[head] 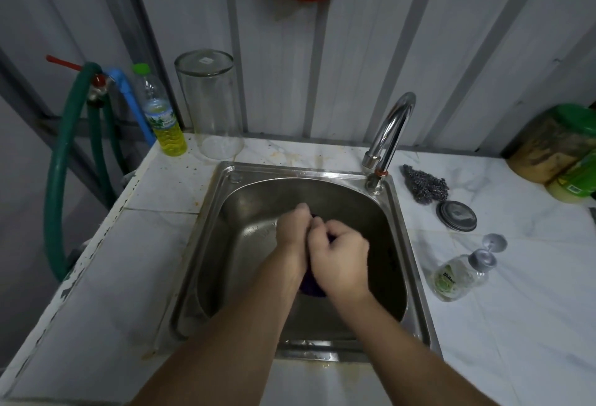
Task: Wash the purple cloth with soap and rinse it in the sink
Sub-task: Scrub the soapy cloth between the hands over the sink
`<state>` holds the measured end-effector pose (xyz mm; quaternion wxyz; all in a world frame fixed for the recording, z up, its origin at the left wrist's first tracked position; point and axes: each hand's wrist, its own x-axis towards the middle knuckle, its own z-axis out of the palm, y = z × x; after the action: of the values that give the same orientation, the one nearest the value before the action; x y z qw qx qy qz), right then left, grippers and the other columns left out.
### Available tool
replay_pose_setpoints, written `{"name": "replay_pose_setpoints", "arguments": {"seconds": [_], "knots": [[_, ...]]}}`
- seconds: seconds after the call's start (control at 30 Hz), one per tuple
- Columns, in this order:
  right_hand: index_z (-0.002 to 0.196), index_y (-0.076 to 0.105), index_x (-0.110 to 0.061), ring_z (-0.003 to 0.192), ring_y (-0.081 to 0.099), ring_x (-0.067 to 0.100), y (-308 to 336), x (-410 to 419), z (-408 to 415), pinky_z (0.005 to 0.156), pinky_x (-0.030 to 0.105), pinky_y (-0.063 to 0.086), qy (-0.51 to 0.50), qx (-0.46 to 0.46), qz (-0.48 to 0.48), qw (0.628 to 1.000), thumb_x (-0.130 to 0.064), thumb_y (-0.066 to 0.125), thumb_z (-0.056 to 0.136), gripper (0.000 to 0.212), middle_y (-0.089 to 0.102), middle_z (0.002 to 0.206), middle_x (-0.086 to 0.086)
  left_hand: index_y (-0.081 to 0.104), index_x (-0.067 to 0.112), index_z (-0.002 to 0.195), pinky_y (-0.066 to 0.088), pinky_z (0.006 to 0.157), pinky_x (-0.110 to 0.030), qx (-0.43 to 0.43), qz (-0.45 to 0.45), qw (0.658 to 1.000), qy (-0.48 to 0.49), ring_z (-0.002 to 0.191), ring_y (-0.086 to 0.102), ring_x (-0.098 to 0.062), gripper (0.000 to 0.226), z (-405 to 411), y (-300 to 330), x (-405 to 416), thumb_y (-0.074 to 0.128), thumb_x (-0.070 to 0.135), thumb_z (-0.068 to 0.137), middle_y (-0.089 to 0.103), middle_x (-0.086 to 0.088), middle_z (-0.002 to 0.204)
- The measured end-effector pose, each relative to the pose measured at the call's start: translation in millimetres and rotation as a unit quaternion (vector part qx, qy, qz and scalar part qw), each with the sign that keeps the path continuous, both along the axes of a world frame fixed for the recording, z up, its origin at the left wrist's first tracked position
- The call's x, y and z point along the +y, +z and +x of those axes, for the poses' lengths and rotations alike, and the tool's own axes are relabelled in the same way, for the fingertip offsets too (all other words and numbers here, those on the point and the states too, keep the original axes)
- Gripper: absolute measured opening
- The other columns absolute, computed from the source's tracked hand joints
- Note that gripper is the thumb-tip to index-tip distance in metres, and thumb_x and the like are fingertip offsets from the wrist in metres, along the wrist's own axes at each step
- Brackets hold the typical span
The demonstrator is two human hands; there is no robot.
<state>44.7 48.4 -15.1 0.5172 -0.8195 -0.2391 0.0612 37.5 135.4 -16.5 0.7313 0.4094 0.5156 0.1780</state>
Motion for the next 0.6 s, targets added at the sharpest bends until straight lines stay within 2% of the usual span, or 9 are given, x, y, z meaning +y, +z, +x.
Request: {"name": "replay_pose_setpoints", "arguments": {"seconds": [0.07, 0.17, 0.23, 0.33, 0.4, 0.47, 0.53, 0.6], "knots": [[0.055, 0.061, -0.016, 0.055, 0.061, 0.021, -1.9, 3.5, -1.3, 0.057, 0.033, 0.048, -0.002, -0.003, 0.006, 1.0, -0.032, 0.061, 0.093, 0.041, 0.062, 0.052, 0.003, 0.045, 0.017, 0.034, 0.037, 0.055, -0.028, 0.002, -0.009, 1.0, -0.003, 0.045, 0.042, -0.019, 0.051, -2.6, 2.9, -2.7, 0.055, 0.022, 0.084, 0.044, 0.004, 0.042], [0.06, 0.064, -0.018, 0.054, 0.062, 0.02, -2.6, 5.0, 38.5, 0.06, 0.037, 0.053, -0.067, 0.074, -0.048, 0.994, -0.035, 0.056, 0.098, 0.042, 0.063, 0.054, 0.003, 0.061, 0.016, 0.06, 0.048, 0.063, -0.031, 0.001, -0.049, 0.998, -0.044, 0.055, 0.058, -0.023, 0.035, -2.4, 4.6, -16.5, 0.059, 0.031, 0.092, 0.06, -0.004, 0.058], [0.061, 0.063, -0.018, 0.053, 0.061, 0.017, -2.0, -0.3, 45.2, 0.061, 0.041, 0.056, -0.08, 0.11, -0.062, 0.989, -0.035, 0.053, 0.1, 0.043, 0.062, 0.055, 0.002, 0.062, 0.015, 0.065, 0.05, 0.066, -0.033, 0.0, -0.033, 0.999, -0.043, 0.06, 0.061, -0.024, 0.034, -0.5, 5.2, -18.2, 0.058, 0.032, 0.095, 0.061, -0.004, 0.061], [0.061, 0.064, -0.014, 0.06, 0.065, 0.024, 1.2, 0.0, 8.3, 0.062, 0.039, 0.056, -0.037, 0.062, -0.025, 0.997, -0.039, 0.053, 0.096, 0.044, 0.065, 0.057, 0.004, 0.046, 0.015, 0.054, 0.045, 0.064, -0.036, 0.007, 0.009, 1.0, 0.0, 0.057, 0.05, -0.026, 0.041, 0.7, 5.7, -3.3, 0.052, 0.028, 0.092, 0.05, -0.003, 0.052], [0.059, 0.063, -0.013, 0.06, 0.065, 0.025, 2.6, 2.2, -8.4, 0.06, 0.036, 0.052, -0.006, 0.034, -0.001, 0.999, -0.044, 0.052, 0.091, 0.046, 0.064, 0.056, 0.004, 0.035, 0.018, 0.052, 0.038, 0.059, -0.034, 0.005, -0.003, 1.0, 0.003, 0.052, 0.04, -0.023, 0.042, -2.6, 8.3, -2.2, 0.051, 0.028, 0.089, 0.039, -0.002, 0.05], [0.059, 0.063, -0.016, 0.058, 0.064, 0.023, 1.5, 6.5, 10.7, 0.059, 0.035, 0.052, -0.037, 0.056, -0.016, 0.998, -0.04, 0.054, 0.094, 0.044, 0.064, 0.055, 0.003, 0.044, 0.018, 0.053, 0.038, 0.054, -0.029, -0.006, -0.045, 0.999, -0.023, 0.048, 0.045, -0.022, 0.042, -3.1, 9.4, -8.4, 0.055, 0.032, 0.092, 0.045, -0.001, 0.046], [0.06, 0.061, -0.02, 0.054, 0.061, 0.018, 4.6, 5.3, 37.8, 0.058, 0.033, 0.05, -0.066, 0.097, -0.038, 0.992, -0.036, 0.053, 0.099, 0.043, 0.061, 0.055, 0.001, 0.059, 0.015, 0.062, 0.05, 0.063, -0.033, -0.008, -0.057, 0.997, -0.053, 0.056, 0.058, -0.024, 0.039, -2.4, 11.0, -15.3, 0.056, 0.033, 0.097, 0.058, -0.003, 0.052], [0.06, 0.059, -0.02, 0.051, 0.058, 0.015, 5.7, -0.2, 42.9, 0.057, 0.033, 0.05, -0.073, 0.112, -0.059, 0.989, -0.034, 0.051, 0.101, 0.044, 0.059, 0.055, 0.0, 0.063, 0.014, 0.068, 0.055, 0.073, -0.038, 0.004, -0.035, 0.997, -0.066, 0.064, 0.063, -0.025, 0.037, -2.4, 11.9, -16.0, 0.056, 0.034, 0.098, 0.062, -0.004, 0.059]]}}
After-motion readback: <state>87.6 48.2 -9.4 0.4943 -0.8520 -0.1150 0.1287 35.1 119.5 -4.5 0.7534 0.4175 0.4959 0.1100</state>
